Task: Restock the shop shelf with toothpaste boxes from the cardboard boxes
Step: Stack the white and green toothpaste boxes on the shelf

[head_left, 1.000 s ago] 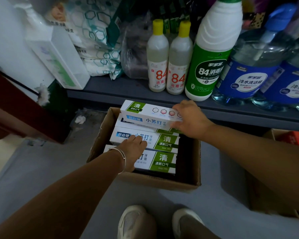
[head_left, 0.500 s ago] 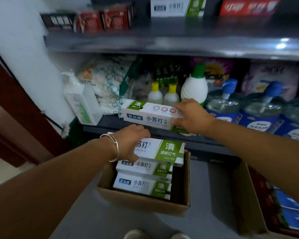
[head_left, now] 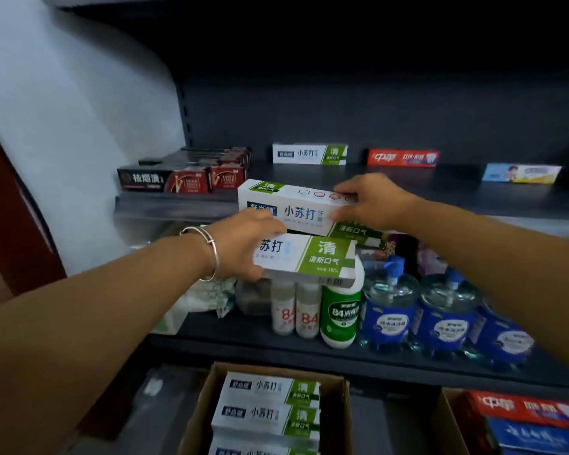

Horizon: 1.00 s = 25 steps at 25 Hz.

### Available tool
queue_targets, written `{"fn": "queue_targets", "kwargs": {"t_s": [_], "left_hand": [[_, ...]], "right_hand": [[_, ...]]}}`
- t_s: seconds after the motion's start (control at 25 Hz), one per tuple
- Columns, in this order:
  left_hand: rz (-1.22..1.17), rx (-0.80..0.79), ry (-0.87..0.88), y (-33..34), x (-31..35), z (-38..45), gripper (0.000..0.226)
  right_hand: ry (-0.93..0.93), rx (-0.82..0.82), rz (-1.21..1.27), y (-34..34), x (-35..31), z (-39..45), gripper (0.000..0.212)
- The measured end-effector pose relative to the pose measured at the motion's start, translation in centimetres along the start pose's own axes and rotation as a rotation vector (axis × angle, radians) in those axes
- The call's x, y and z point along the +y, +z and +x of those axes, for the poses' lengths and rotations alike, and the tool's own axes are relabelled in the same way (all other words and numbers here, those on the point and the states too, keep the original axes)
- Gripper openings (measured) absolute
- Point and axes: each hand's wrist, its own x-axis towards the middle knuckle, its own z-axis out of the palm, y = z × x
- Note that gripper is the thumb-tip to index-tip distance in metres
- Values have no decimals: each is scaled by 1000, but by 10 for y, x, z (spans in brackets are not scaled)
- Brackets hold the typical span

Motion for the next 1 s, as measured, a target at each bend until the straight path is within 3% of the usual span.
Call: {"fn": "queue_targets", "kwargs": {"t_s": [0.24,0.44,0.72,1.0], "left_hand": [[-27,86,-23,-22,-20,63,69],[-22,123,-43,-24,-42,121,69],[-30,163,-42,-19,-86,199,65],[-88,179,-63,2,-135,277,73]], "right_hand": [[14,29,38,-31,28,62,54],[-12,53,24,-51,56,115,42],[45,78,-84,-64,94,210,54],[33,116,-49,-49,141,316,52]]}}
